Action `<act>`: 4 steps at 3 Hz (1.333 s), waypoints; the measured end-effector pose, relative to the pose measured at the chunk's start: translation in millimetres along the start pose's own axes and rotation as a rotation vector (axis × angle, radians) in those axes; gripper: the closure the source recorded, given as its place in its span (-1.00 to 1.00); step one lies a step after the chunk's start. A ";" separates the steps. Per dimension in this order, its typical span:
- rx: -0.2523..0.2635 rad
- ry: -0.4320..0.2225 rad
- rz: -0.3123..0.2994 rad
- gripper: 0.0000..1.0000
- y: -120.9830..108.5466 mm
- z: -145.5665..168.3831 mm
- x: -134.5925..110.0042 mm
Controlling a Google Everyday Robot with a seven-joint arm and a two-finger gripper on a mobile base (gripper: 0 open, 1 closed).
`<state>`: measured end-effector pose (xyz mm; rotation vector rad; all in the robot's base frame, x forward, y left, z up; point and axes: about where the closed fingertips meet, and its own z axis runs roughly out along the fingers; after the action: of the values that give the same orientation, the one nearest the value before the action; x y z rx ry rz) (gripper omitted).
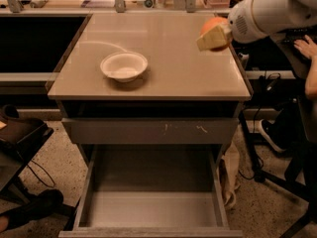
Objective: Pick orange from middle drawer and place on counter
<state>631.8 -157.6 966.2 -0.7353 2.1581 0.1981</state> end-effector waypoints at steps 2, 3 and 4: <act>-0.037 -0.040 0.044 1.00 -53.1 53.1 -35.0; -0.065 -0.029 0.098 1.00 -59.8 73.1 -9.2; -0.066 -0.027 0.101 1.00 -60.0 74.2 -7.6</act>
Offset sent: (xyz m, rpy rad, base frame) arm 0.1130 -0.0299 -0.0428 0.1445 0.0481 -0.0059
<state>718.9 -175.3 930.5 -0.6579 2.1731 0.3321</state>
